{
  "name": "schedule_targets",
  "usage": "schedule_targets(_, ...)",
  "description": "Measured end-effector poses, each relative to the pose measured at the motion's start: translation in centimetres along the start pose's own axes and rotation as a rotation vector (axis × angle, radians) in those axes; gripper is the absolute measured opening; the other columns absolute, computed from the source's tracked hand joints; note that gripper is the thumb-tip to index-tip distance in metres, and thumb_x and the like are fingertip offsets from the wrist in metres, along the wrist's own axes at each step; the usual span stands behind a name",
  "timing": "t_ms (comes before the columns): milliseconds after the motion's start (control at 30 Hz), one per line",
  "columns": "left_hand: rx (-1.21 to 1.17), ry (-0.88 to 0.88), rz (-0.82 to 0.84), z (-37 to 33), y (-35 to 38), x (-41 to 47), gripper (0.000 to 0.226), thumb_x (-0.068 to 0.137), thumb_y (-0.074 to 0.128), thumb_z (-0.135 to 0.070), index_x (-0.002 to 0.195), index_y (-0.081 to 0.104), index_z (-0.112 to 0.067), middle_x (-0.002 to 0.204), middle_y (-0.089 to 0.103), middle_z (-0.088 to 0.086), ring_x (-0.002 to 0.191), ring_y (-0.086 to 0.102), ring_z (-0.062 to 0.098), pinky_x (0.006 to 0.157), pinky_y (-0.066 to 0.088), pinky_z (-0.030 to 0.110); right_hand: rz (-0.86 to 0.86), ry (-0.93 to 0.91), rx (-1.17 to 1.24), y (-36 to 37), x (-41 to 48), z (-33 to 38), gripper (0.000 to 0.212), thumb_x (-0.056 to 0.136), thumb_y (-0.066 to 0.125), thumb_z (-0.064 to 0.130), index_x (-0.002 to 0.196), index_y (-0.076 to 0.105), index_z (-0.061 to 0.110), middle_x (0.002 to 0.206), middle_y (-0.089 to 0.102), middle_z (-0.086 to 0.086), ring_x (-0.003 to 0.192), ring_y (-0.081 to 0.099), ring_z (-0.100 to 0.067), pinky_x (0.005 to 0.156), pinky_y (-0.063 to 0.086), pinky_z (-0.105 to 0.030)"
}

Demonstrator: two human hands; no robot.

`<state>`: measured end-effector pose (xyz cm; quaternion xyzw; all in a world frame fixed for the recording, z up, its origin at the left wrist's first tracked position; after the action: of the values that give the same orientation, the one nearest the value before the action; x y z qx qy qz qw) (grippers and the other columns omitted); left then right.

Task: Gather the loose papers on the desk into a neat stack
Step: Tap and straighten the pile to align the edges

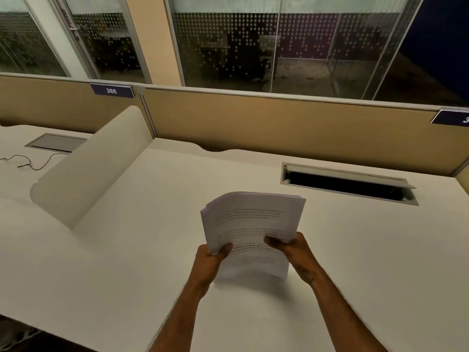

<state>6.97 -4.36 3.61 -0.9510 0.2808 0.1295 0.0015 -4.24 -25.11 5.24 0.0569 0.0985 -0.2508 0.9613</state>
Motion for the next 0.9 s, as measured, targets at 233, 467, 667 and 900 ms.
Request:
schedule_targets(233, -0.321, 0.097, -0.089, -4.6, -0.7, 1.7, 0.024, 0.081, 0.083, -0.024, 0.104, 0.083, -0.029, 0.117, 0.080, 0.006, 0.108, 0.076, 0.027, 0.085, 0.064, 0.037, 0.059, 0.009, 0.298, -3.6, -0.9, -0.5, 0.051, 0.078, 0.078, 0.012, 0.128, 0.065, 0.019, 0.121, 0.075, -0.008, 0.112, 0.072, -0.021, 0.092, 0.059, -0.028)
schedule_targets(467, -0.580, 0.048, -0.094, -4.5, 3.7, 1.0, 0.059, 0.082, 0.081, -0.020, 0.137, 0.061, -0.021, 0.128, 0.075, 0.009, 0.117, 0.071, 0.030, 0.095, 0.061, 0.048, 0.038, -0.086, 0.629, 0.4, -0.7, 1.7, 0.047, 0.089, 0.065, 0.010, 0.134, 0.060, 0.017, 0.127, 0.070, -0.012, 0.113, 0.070, -0.025, 0.090, 0.060, -0.038)
schedule_targets(667, -0.587, -0.003, 0.014, -2.7, -0.9, 0.5, 0.067, 0.084, 0.063, -0.005, 0.149, 0.047, -0.008, 0.116, 0.080, 0.007, 0.103, 0.078, 0.021, 0.084, 0.065, 0.035, -0.108, -0.135, 0.368, -3.4, -0.6, 4.3, 0.026, 0.079, 0.076, 0.021, 0.105, 0.079, 0.021, 0.108, 0.078, -0.011, 0.094, 0.076, -0.026, 0.077, 0.062, -0.039)
schedule_targets(900, 0.107, 0.059, 0.194, -7.7, -7.1, 3.8, 0.059, 0.068, 0.084, -0.034, 0.124, 0.073, -0.018, 0.117, 0.080, 0.009, 0.109, 0.076, 0.026, 0.086, 0.063, 0.030, -0.028, -0.089, 0.000, -5.3, -0.7, 3.9, 0.041, 0.070, 0.079, 0.055, 0.104, 0.078, 0.032, 0.100, 0.079, -0.006, 0.094, 0.075, -0.029, 0.075, 0.063, -0.036)
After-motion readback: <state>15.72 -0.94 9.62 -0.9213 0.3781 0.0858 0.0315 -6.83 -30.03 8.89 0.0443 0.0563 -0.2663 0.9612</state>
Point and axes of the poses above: each hand's wrist, its own x-axis towards the middle knuckle, its own y-axis out of the palm, z = x × y, the point moved 7 cm from there along x, towards the middle knuckle
